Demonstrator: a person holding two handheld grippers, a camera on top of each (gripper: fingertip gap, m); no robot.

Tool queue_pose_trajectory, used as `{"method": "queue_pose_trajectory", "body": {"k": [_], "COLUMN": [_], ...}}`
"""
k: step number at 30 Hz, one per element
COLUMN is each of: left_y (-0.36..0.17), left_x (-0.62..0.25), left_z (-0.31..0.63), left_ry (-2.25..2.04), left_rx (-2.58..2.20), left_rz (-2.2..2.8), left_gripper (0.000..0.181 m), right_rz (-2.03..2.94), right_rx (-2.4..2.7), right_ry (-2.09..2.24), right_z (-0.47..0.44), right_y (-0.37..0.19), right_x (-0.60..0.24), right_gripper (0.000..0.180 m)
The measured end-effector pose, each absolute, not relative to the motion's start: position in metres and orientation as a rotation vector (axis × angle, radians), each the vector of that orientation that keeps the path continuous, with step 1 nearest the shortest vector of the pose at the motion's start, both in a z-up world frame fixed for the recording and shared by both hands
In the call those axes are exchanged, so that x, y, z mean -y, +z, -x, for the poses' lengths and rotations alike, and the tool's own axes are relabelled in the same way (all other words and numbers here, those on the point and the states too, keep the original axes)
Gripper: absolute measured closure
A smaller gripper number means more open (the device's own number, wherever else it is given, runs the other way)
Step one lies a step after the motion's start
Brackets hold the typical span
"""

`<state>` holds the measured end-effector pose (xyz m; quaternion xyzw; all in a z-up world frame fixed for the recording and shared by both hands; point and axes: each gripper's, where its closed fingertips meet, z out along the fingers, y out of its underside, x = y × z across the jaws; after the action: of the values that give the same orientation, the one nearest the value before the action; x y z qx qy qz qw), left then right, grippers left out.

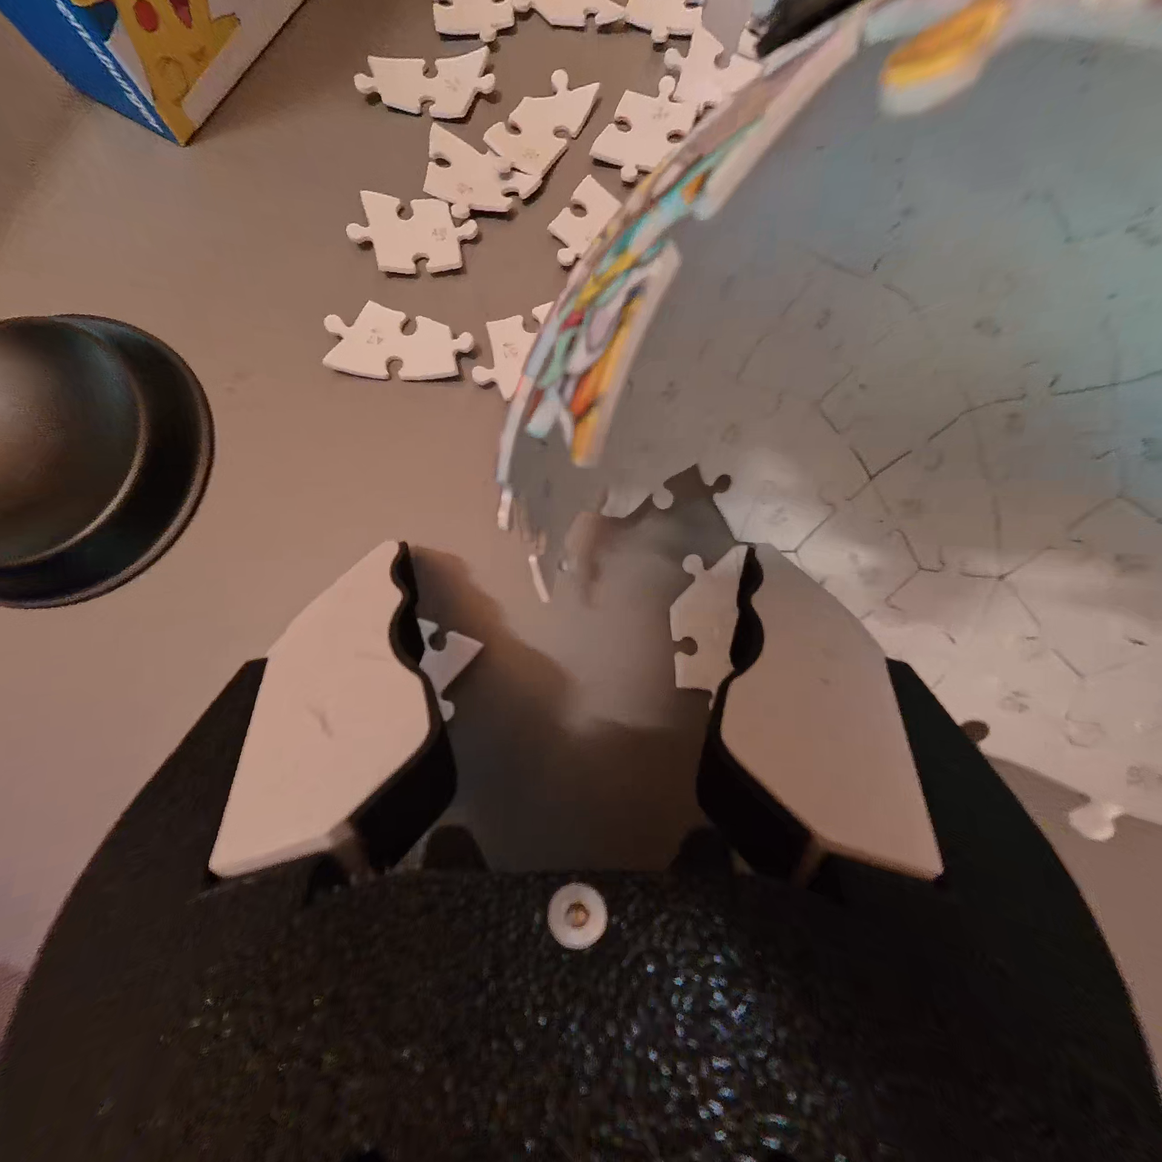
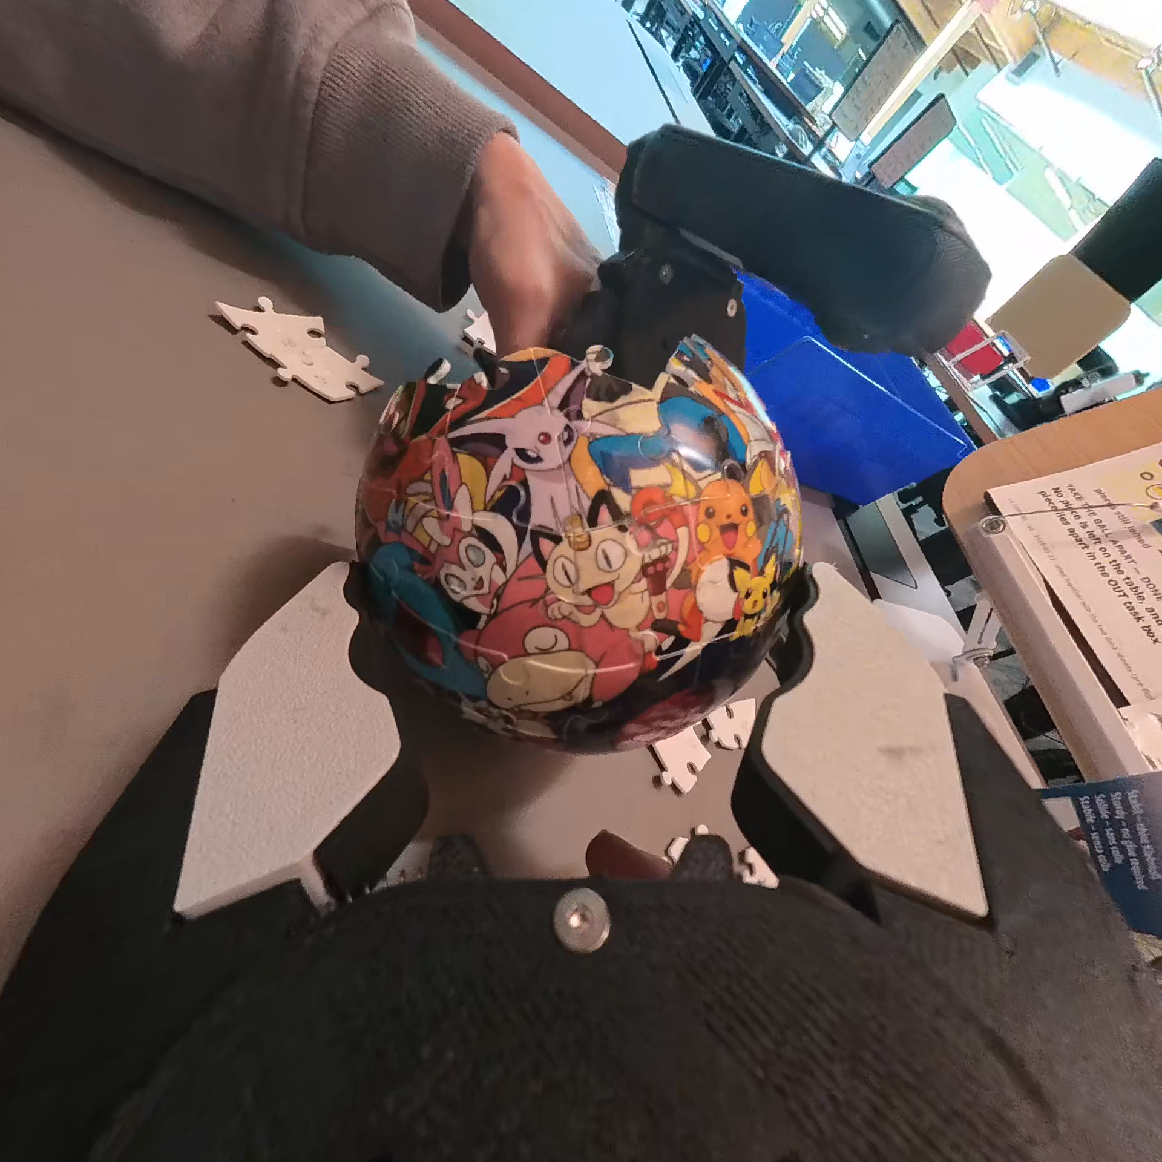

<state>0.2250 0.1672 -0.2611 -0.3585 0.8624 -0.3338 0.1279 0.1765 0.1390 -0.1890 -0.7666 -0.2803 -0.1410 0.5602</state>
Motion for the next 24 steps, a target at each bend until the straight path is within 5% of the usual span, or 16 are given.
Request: {"method": "queue_pose_trajectory", "body": {"k": [13,24], "left_y": [-0.260,-0.237], "left_x": [-0.158,-0.168], "left_z": [-0.221,-0.227], "left_ry": [-0.944,-1.279], "left_rx": [-2.536,-2.398], "left_rz": [1.000,1.116], "left_gripper": [0.099,0.091], "right_rz": [1.790,1.770], "right_rx": [0.623,0.621], "right_ry": [-0.272,-0.293], "right_z": [-0.178,-0.175], "right_y": [-0.187,-0.187], "right_x": [-0.144,-0.145], "right_gripper": [0.056,0.056]}}
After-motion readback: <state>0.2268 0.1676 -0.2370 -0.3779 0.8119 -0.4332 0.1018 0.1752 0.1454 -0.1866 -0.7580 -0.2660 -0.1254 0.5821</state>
